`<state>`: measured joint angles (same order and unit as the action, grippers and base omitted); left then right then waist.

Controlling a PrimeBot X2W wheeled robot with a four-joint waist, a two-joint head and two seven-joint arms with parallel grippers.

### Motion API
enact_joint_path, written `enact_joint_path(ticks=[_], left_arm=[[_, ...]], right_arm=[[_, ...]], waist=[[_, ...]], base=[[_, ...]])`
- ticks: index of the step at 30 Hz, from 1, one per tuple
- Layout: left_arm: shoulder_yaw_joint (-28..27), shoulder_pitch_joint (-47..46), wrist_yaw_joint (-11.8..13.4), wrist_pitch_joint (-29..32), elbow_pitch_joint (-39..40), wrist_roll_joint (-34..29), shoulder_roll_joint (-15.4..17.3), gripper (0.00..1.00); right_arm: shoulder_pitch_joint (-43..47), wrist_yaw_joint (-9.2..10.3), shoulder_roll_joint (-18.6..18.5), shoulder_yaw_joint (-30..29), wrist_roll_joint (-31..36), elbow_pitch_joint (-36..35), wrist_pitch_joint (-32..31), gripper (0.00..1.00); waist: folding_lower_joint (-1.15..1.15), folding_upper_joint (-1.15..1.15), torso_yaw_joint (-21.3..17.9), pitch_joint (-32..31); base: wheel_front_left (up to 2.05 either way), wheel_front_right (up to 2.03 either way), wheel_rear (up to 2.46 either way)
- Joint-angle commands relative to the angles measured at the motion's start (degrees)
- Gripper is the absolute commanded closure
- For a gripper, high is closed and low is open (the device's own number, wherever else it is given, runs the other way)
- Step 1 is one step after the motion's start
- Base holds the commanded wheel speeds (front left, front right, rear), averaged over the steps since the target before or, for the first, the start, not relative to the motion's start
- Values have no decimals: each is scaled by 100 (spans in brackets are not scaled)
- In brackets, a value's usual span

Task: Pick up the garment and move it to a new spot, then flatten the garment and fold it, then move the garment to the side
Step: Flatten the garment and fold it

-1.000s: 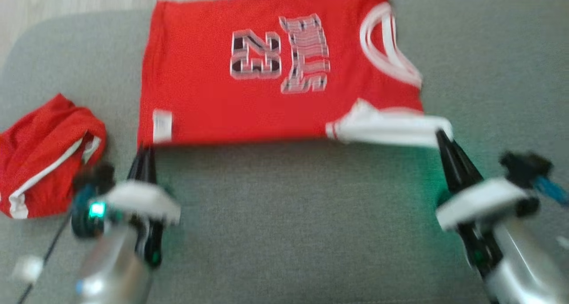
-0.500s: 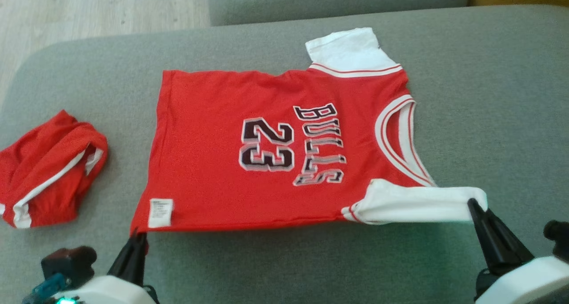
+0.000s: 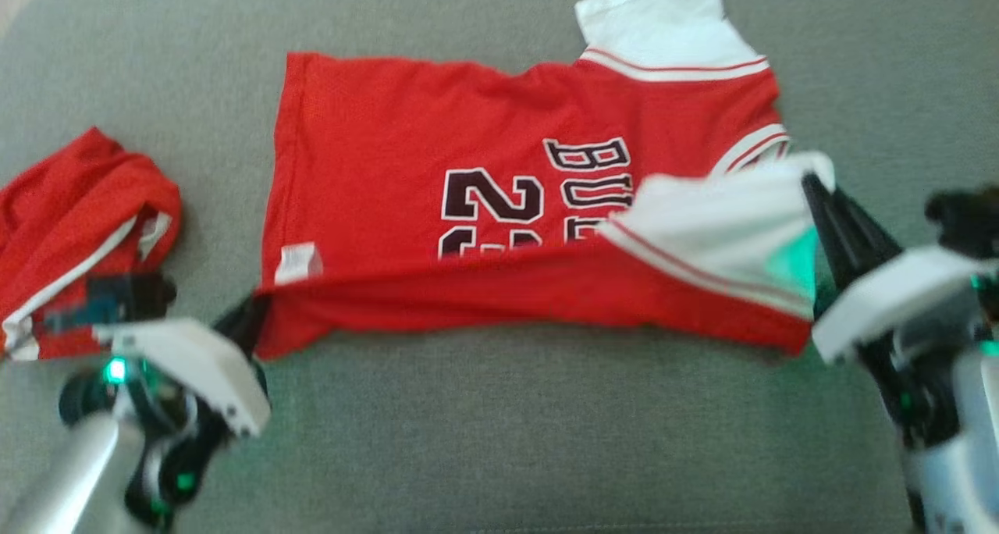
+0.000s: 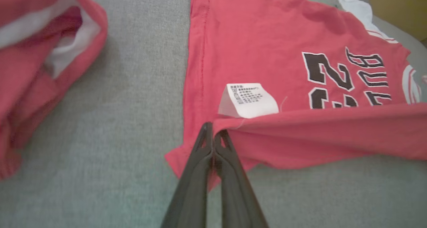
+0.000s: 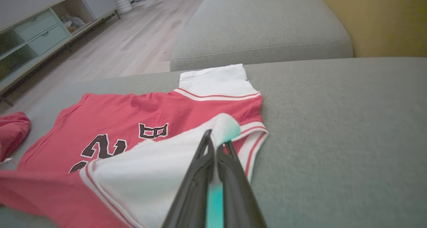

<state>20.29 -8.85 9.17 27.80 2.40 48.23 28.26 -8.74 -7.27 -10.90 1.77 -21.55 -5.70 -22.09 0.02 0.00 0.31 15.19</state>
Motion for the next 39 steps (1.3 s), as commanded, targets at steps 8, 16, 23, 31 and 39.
enact_joint_path(ticks=[8,16,23,31,39], left_arm=[[168,-1511,-444,-218,-1143,-574,-13,100],[413,-1976,-880,-723,-2165,-777,-258,0],[31,-1590,-527,-2041,-2201,-852,-504,0],[-307,-650,326,-4057,-1413,-1469,-886,0],[-502,200,752,-4277,-638,-2398,-1093,0]], right_arm=[[-1060,-22,-236,389,-221,1742,543,100],[-1250,-22,-13,551,-404,2702,1017,55],[-1114,-22,72,604,-396,2664,2096,0],[-391,-22,329,59,756,1496,2881,0],[802,-22,749,-33,1217,-122,2375,0]], waist=[[-2,0,175,265],[-2,0,32,234],[-2,0,-75,-15],[-2,0,36,-400],[-2,0,104,-683]], base=[[0,0,0],[0,0,0],[0,0,0],[0,0,0],[0,0,0]])
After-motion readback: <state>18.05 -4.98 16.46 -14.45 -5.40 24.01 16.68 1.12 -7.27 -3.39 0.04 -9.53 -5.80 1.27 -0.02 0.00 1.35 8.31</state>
